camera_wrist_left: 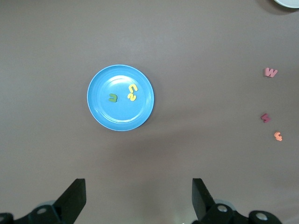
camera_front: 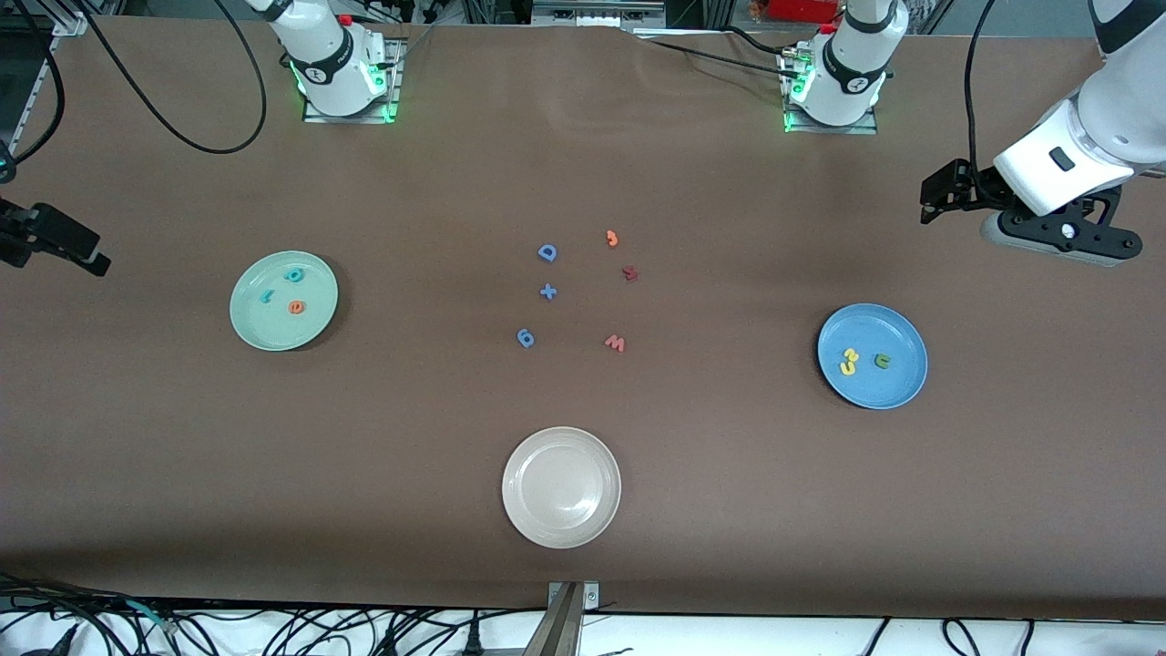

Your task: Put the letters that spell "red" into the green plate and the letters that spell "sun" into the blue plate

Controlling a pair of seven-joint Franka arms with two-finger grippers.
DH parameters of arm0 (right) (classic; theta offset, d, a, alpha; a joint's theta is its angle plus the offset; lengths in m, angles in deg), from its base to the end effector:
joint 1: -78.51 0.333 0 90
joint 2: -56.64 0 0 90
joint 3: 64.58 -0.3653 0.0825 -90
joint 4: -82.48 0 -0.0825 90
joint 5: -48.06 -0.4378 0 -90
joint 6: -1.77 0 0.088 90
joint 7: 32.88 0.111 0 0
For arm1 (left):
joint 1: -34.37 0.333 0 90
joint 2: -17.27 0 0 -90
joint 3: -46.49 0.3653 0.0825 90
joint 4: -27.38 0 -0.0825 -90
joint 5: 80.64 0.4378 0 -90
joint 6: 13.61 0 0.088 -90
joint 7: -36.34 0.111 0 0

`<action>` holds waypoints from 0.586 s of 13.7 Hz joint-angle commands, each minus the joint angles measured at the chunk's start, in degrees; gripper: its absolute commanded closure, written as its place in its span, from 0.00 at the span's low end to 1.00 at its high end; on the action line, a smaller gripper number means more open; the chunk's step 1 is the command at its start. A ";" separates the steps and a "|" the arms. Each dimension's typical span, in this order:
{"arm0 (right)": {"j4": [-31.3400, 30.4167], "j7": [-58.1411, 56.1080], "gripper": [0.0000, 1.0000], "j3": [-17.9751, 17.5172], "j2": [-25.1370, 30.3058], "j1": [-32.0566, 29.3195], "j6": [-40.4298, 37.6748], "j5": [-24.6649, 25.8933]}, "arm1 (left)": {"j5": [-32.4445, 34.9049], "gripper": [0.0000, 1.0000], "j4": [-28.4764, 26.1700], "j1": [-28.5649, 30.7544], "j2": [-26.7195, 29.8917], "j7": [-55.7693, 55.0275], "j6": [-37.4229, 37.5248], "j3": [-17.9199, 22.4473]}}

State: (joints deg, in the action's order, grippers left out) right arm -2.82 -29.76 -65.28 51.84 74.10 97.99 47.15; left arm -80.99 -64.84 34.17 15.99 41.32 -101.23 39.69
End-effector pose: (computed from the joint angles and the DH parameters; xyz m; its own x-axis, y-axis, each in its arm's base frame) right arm 0.6488 -0.0408 0.6709 0.9871 -0.1204 0.1055 -0.1187 -0.9927 -0.0227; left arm 0.6043 -0.0741 0.6327 0.9730 -0.2074 -0.1011 -0.2067 -0.9782 0.0176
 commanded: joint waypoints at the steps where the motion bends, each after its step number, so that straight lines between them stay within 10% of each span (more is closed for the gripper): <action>1: -0.04 -0.31 0.00 2.19 1.37 2.47 -1.30 1.09 | 0.97 0.00 1.08 -0.06 -0.04 0.82 1.14 -0.05; 8: 0.40 -0.48 0.00 2.98 1.37 3.44 -1.39 1.00 | 1.06 0.00 1.08 -0.06 -0.04 0.82 1.14 -0.05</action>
